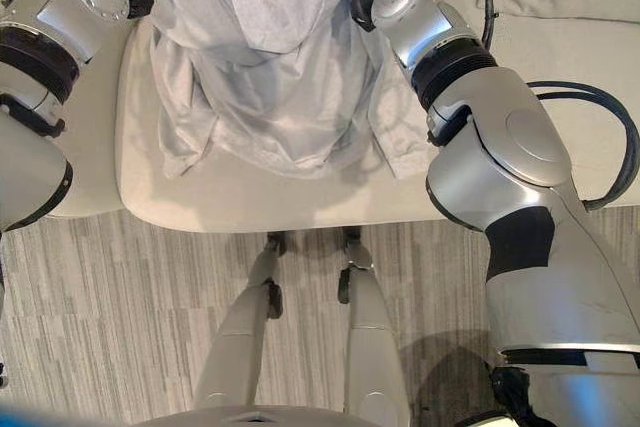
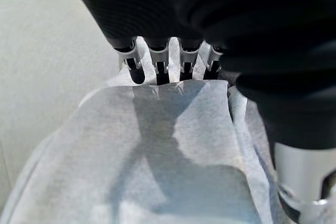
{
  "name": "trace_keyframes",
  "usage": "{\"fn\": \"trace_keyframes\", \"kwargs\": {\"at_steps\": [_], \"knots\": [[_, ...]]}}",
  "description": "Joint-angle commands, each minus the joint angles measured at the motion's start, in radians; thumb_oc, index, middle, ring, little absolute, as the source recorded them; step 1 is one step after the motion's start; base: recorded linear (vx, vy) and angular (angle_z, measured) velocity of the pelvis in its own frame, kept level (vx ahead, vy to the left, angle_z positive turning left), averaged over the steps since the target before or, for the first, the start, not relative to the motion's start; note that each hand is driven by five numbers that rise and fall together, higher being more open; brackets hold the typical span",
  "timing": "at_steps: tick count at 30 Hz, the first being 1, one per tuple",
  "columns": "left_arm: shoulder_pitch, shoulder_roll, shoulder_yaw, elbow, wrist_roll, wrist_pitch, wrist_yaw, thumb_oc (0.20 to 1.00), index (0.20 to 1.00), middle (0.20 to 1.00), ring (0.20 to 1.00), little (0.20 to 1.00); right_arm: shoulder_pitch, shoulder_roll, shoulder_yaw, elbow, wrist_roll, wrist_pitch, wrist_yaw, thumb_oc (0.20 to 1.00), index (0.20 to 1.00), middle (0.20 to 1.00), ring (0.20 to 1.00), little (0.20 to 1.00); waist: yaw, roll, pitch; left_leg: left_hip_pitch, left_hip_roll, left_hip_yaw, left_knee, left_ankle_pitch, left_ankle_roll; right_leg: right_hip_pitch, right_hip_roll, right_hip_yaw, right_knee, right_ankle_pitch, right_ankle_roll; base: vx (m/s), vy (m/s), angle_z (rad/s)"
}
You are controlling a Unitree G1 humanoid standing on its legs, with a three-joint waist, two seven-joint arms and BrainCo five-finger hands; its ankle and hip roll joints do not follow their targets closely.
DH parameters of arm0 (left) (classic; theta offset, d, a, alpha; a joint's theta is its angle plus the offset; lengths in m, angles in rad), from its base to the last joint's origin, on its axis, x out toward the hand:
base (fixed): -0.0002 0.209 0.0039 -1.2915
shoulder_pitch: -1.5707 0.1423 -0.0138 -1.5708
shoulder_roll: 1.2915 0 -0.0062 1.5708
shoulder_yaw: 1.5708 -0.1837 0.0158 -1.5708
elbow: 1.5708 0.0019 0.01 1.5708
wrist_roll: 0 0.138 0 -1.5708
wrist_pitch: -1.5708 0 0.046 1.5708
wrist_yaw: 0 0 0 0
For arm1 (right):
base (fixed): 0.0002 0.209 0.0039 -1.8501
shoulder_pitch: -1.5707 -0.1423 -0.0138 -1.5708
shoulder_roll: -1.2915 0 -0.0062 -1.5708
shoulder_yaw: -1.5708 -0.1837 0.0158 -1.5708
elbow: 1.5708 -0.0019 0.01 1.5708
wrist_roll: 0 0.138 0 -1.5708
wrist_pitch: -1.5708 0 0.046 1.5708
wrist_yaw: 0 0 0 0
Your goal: Hang the clothes on the sofa on the clothes rack.
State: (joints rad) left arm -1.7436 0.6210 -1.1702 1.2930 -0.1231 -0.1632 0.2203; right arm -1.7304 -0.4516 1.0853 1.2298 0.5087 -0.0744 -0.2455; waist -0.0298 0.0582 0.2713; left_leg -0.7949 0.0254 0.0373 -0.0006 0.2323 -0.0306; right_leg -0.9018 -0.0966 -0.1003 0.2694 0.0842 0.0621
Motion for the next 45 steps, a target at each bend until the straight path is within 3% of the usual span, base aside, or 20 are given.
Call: {"fn": "trace_keyframes", "kwargs": {"at_steps": [1, 10, 11, 12, 13, 15, 16, 17, 18, 19, 20, 25, 26, 27, 28, 30, 31, 37, 41, 45], "knots": [[-0.13, -0.024, -0.03, 0.12, 0.054, -0.001, 0.017, 1.0, 1.0, 1.0, 1.0, 1.0, -0.137, 0.074, 0.007, 0.137, -0.025, -0.051, -0.031, 1.0, 1.0, 1.0, 1.0, 1.0, 0.002, -0.057, -0.015, 0.067, -0.009, -0.045, -0.087, -0.005, -0.098, 0.179, -0.011, 0.016, -0.357, 0.174, 0.126, 0.0, 0.0, 0.0], [-0.127, -0.011, -0.014, 0.12, 0.031, 0.006, 0.048, 1.0, 1.0, 1.0, 1.0, 1.0, -0.133, 0.017, 0.018, 0.121, -0.022, -0.061, -0.036, 1.0, 1.0, 1.0, 1.0, 1.0, 0.009, -0.057, 0.011, 0.045, -0.007, -0.038, -0.087, -0.001, -0.1, 0.157, -0.017, 0.004, -0.357, 0.183, 0.132, 0.0, 0.011, 0.01], [-0.128, -0.015, -0.008, 0.119, 0.028, 0.006, 0.052, 1.0, 1.0, 1.0, 1.0, 1.0, -0.13, 0.019, 0.017, 0.127, -0.024, -0.06, -0.034, 1.0, 1.0, 1.0, 1.0, 1.0, 0.014, -0.055, 0.01, 0.06, -0.003, -0.044, -0.087, -0.028, -0.105, 0.171, -0.01, 0.009, -0.357, 0.159, 0.137, 0.0, 0.0, 0.0], [-0.132, -0.018, -0.006, 0.117, 0.028, 0.007, 0.056, 1.0, 1.0, 1.0, 1.0, 1.0, -0.13, 0.015, 0.02, 0.13, -0.031, -0.058, -0.031, 1.0, 1.0, 1.0, 1.0, 1.0, 0.012, -0.057, 0.021, 0.048, -0.008, -0.04, -0.087, 0.001, -0.099, 0.159, -0.015, 0.003, -0.357, 0.183, 0.13, 0.06, -0.019, 0.01], [-0.134, -0.019, -0.004, 0.117, 0.029, 0.008, 0.057, 1.0, 1.0, 1.0, 1.0, 1.0, -0.128, 0.013, 0.023, 0.133, -0.034, -0.055, -0.029, 1.0, 1.0, 1.0, 1.0, 1.0, 0.018, -0.056, 0.021, 0.063, -0.003, -0.043, -0.087, -0.027, -0.106, 0.175, -0.009, 0.006, -0.357, 0.159, 0.135, 0.0, 0.0, 0.0], [-0.136, -0.02, -0.005, 0.118, 0.032, 0.01, 0.06, 1.0, 1.0, 1.0, 1.0, 1.0, -0.128, 0.012, 0.023, 0.138, -0.037, -0.054, -0.029, 1.0, 1.0, 1.0, 1.0, 1.0, 0.02, -0.056, 0.024, 0.067, -0.003, -0.043, -0.087, -0.028, -0.106, 0.179, -0.009, 0.004, -0.357, 0.16, 0.135, 0.03, -0.009, 0.01], [-0.138, -0.019, -0.006, 0.118, 0.036, 0.01, 0.061, 1.0, 1.0, 1.0, 1.0, 1.0, -0.128, 0.01, 0.027, 0.142, -0.038, -0.051, -0.025, 0.777, 0.777, 0.777, 0.777, 0.777, 0.02, -0.055, 0.028, 0.071, -0.002, -0.044, -0.087, -0.029, -0.106, 0.183, -0.009, 0.001, -0.357, 0.158, 0.135, 0.0, 0.0, 0.0], [-0.139, -0.02, -0.006, 0.118, 0.035, 0.011, 0.061, 1.0, 1.0, 1.0, 1.0, 1.0, -0.128, 0.01, 0.027, 0.143, -0.037, -0.05, -0.025, 0.373, 0.373, 0.373, 0.373, 0.373, 0.021, -0.056, 0.029, 0.072, -0.002, -0.044, -0.087, -0.029, -0.105, 0.184, -0.009, 0.001, -0.357, 0.158, 0.135, 0.0, 0.0, 0.0], [-0.138, -0.022, -0.006, 0.119, 0.031, 0.011, 0.056, 0.608, 0.608, 0.608, 0.608, 0.608, -0.126, 0.01, 0.028, 0.146, -0.029, -0.048, -0.016, 0.2, 0.2, 0.2, 0.2, 0.2, 0.021, -0.057, 0.03, 0.073, -0.002, -0.044, -0.087, -0.029, -0.105, 0.185, -0.007, 0.001, -0.357, 0.158, 0.135, 0.0, 0.0, 0.0], [-0.138, -0.024, -0.007, 0.118, 0.03, 0.011, 0.054, 0.228, 0.228, 0.228, 0.228, 0.228, -0.126, 0.01, 0.029, 0.147, -0.025, -0.047, -0.014, 0.2, 0.2, 0.2, 0.2, 0.2, 0.021, -0.057, 0.029, 0.074, -0.001, -0.044, -0.087, -0.029, -0.105, 0.186, -0.007, 0.002, -0.357, 0.158, 0.134, 0.0, 0.0, 0.0], [-0.136, -0.025, -0.005, 0.117, 0.027, 0.011, 0.053, 0.2, 0.2, 0.2, 0.2, 0.2, -0.125, 0.008, 0.026, 0.146, -0.016, -0.047, -0.013, 0.2, 0.2, 0.2, 0.2, 0.2, 0.021, -0.057, 0.027, 0.076, -0.002, -0.044, -0.087, -0.031, -0.105, 0.187, -0.007, 0.001, -0.357, 0.157, 0.134, 0.0, 0.0, 0.0], [-0.134, -0.021, -0.005, 0.114, 0.017, 0.01, 0.045, 0.2, 0.2, 0.2, 0.2, 0.2, -0.12, 0.007, 0.026, 0.132, 0.009, -0.052, -0.004, 0.2, 0.2, 0.2, 0.2, 0.2, 0.02, -0.06, 0.026, 0.086, 0.001, -0.045, -0.087, -0.033, -0.105, 0.196, -0.006, -0.001, -0.357, 0.155, 0.131, -0.01, -0.001, 0.0], [-0.129, -0.016, 0.0, 0.108, 0.013, 0.008, 0.048, 0.2, 0.2, 0.2, 0.2, 0.2, -0.114, 0.004, 0.018, 0.115, 0.022, -0.059, -0.009, 0.2, 0.2, 0.2, 0.2, 0.2, 0.016, -0.061, 0.03, 0.078, -0.005, -0.042, -0.087, -0.005, -0.098, 0.188, -0.011, -0.006, -0.357, 0.178, 0.125, 0.0, 0.0, 0.0], [-0.128, -0.016, 0.001, 0.109, 0.012, 0.008, 0.048, 0.2, 0.2, 0.2, 0.2, 0.2, -0.112, 0.005, 0.018, 0.115, 0.022, -0.059, -0.008, 0.2, 0.2, 0.2, 0.2, 0.2, 0.019, -0.059, 0.025, 0.091, 0.001, -0.046, -0.087, -0.033, -0.104, 0.2, -0.005, -0.001, -0.357, 0.155, 0.132, -0.07, 0.008, 0.02], [-0.129, -0.016, 0.0, 0.108, 0.013, 0.008, 0.048, 0.2, 0.2, 0.2, 0.2, 0.2, -0.114, 0.004, 0.018, 0.115, 0.022, -0.059, -0.009, 0.2, 0.2, 0.2, 0.2, 0.2, 0.016, -0.061, 0.03, 0.078, -0.005, -0.042, -0.087, -0.005, -0.098, 0.188, -0.011, -0.006, -0.357, 0.178, 0.125, 0.06, -0.015, 0.02], [-0.124, -0.015, 0.005, 0.098, 0.012, 0.007, 0.055, 0.2, 0.2, 0.2, 0.2, 0.2, -0.107, 0.002, 0.013, 0.098, 0.033, -0.064, -0.014, 0.2, 0.2, 0.2, 0.2, 0.2, 0.019, -0.058, 0.026, 0.096, 0.001, -0.047, -0.087, -0.035, -0.104, 0.204, -0.005, 0.0, -0.357, 0.154, 0.131, 0.0, 0.0, 0.0], [-0.125, -0.014, 0.005, 0.095, 0.012, 0.007, 0.058, 0.2, 0.2, 0.2, 0.2, 0.2, -0.107, 0.0, 0.01, 0.092, 0.039, -0.067, -0.017, 0.2, 0.2, 0.2, 0.2, 0.2, 0.015, -0.06, 0.031, 0.082, -0.004, -0.043, -0.087, -0.006, -0.098, 0.192, -0.01, -0.004, -0.357, 0.177, 0.124, -0.08, 0.007, 0.01], [-0.118, -0.013, 0.015, 0.08, 0.004, 0.001, 0.075, 0.2, 0.2, 0.2, 0.2, 0.2, -0.095, -0.001, -0.005, 0.056, 0.053, -0.082, -0.038, 0.2, 0.2, 0.2, 0.2, 0.2, 0.016, -0.058, 0.032, 0.09, -0.006, -0.043, -0.087, -0.007, -0.097, 0.199, -0.01, -0.004, -0.357, 0.174, 0.125, -0.01, 0.001, 0.0], [-0.093, -0.015, 0.067, 0.022, -0.018, -0.012, 0.141, 0.2, 0.2, 0.2, 0.2, 0.2, -0.064, -0.009, -0.06, -0.048, 0.058, -0.122, -0.112, 0.2, 0.2, 0.2, 0.2, 0.2, 0.015, -0.053, 0.028, 0.118, -0.004, -0.043, -0.087, -0.014, -0.095, 0.227, -0.011, -0.003, -0.357, 0.162, 0.125, 0.0, 0.0, 0.0], [-0.057, -0.027, 0.146, -0.075, -0.039, -0.043, 0.236, 0.2, 0.2, 0.2, 0.2, 0.2, -0.015, -0.019, -0.132, -0.197, -0.03, -0.158, -0.22, 0.2, 0.2, 0.2, 0.2, 0.2, 0.019, -0.047, 0.017, 0.167, -0.005, -0.044, -0.087, -0.032, -0.09, 0.276, -0.012, -0.007, -0.357, 0.146, 0.123, 0.0, 0.0, 0.0]]}}
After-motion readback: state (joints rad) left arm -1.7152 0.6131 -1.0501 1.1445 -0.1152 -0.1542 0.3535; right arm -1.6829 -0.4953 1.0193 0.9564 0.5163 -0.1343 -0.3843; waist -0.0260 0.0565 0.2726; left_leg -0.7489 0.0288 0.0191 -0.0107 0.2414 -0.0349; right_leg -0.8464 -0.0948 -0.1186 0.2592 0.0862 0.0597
